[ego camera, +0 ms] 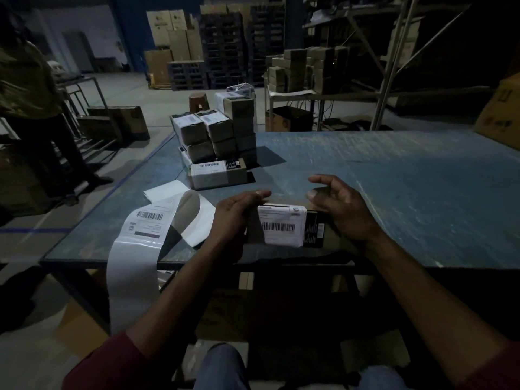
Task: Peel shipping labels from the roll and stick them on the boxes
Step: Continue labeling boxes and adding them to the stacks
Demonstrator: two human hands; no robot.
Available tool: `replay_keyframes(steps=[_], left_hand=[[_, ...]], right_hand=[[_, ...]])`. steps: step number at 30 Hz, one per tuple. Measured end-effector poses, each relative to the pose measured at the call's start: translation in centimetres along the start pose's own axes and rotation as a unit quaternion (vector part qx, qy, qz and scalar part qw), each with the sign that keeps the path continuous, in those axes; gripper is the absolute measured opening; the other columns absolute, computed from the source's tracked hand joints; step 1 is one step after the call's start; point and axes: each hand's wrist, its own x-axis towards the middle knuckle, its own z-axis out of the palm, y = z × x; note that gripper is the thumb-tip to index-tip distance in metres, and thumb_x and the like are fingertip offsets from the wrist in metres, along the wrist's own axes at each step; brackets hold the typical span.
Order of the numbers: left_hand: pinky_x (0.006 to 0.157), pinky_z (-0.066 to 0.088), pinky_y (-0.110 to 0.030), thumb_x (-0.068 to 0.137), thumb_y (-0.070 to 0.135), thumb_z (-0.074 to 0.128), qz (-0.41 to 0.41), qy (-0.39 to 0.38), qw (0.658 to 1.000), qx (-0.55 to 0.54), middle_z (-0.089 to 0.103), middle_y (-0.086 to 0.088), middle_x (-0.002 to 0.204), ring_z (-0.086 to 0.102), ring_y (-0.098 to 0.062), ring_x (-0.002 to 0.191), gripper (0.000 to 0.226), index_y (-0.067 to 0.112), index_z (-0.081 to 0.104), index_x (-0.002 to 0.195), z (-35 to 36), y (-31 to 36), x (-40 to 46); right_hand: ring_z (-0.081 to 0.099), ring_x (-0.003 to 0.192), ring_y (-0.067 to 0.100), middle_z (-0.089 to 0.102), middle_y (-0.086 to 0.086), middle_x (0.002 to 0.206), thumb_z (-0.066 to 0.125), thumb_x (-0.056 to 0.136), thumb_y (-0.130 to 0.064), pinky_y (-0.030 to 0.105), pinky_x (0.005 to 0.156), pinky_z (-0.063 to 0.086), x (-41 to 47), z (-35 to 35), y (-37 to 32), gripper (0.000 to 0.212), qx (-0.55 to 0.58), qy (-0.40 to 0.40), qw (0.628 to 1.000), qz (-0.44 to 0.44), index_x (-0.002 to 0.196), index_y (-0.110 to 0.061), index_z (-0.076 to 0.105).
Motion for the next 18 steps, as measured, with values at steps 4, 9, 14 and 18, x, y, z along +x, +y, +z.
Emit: replay_keyframes(steps=[4,9,14,18], left_hand=[[0.069,0.064,-0.053,0.099,0.034,0.068,-0.048,0.012,0.998,0.044,0.080,-0.010,0.090,0.076,-0.030,0.080,0.025,0.014,0.083,0.099,-0.8,1.1,0.2],[0.078,0.059,-0.069,0.098,0.054,0.065,-0.108,0.016,0.991,0.076,0.080,-0.016,0.093,0.078,-0.039,0.089,0.045,0.012,0.079,0.106,-2.4,2.3,0.4],[0.074,0.063,-0.063,0.093,0.069,0.061,-0.125,0.019,0.989,0.072,0.080,-0.015,0.095,0.078,-0.038,0.091,0.063,0.010,0.078,0.109,-4.5,3.8,0.4],[0.080,0.063,-0.057,0.092,0.070,0.061,-0.099,0.048,0.991,0.070,0.078,-0.011,0.097,0.076,-0.037,0.092,0.054,0.019,0.074,0.105,-6.8,5.1,0.8]], right_hand=[[0.046,0.136,0.011,0.054,-0.015,0.143,0.075,0.062,-0.083,0.042,0.109,0.043,-1.4,-0.9,-1.1,0.082,-0.302,-0.099,0.940,-0.124,0.134,-0.048,0.057],[0.034,0.144,0.013,0.040,-0.012,0.155,0.076,0.059,-0.083,0.042,0.114,0.037,-1.8,2.4,-2.2,0.112,-0.436,-0.144,0.868,-0.191,0.155,-0.043,0.033],[0.064,0.112,0.012,0.063,-0.014,0.130,0.075,0.065,-0.064,0.038,0.087,0.058,-0.1,4.3,-2.2,0.092,-0.446,-0.132,0.861,-0.207,0.148,-0.039,0.044],[0.070,0.103,0.007,0.072,-0.013,0.124,0.074,0.060,-0.072,0.036,0.086,0.061,2.0,5.9,-3.5,0.088,-0.379,-0.118,0.900,-0.178,0.139,-0.038,0.057]])
